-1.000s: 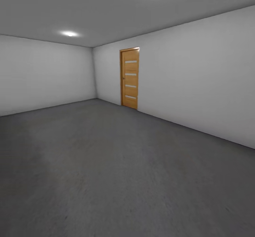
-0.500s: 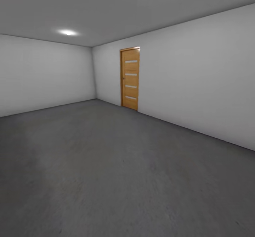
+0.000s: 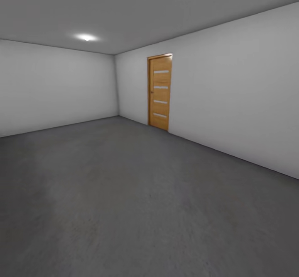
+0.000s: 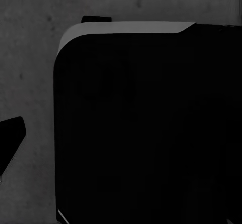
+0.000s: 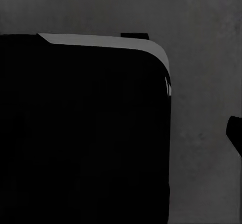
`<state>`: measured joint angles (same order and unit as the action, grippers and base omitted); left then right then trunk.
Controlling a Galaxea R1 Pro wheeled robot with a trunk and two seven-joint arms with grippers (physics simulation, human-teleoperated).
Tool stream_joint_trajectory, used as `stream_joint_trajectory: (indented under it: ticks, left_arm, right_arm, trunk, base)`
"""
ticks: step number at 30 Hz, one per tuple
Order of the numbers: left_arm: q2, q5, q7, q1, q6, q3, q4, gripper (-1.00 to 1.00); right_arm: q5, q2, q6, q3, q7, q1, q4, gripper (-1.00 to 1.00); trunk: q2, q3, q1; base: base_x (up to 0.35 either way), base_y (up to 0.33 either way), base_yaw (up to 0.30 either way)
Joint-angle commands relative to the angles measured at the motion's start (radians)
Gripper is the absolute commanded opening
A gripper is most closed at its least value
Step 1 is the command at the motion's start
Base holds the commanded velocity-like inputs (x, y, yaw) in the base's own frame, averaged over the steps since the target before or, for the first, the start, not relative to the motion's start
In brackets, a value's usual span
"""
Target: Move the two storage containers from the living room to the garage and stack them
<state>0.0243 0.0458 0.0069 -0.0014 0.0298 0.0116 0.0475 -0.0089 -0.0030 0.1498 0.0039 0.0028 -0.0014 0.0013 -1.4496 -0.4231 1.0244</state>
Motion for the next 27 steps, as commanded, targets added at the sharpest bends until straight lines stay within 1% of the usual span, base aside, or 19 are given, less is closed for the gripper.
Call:
stream_joint_trajectory:
  ticks: [1,27]
  left_arm:
    - [0.000,0.005,0.001,0.000,0.002,0.001,0.000,1.00]
    - [0.000,0.005,0.001,0.000,0.002,0.001,0.000,1.00]
  right_arm:
    - [-0.001,0.000,0.003,0.001,0.000,0.000,0.000,1.00]
    - [0.002,-0.002,0.004,0.007,0.000,0.000,0.000,1.00]
  trunk:
    - [0.000,-0.001,0.001]
    - [0.000,-0.001,0.001]
  base:
    - [0.322,0.000,0.019]
    - [0.322,0.000,0.002]
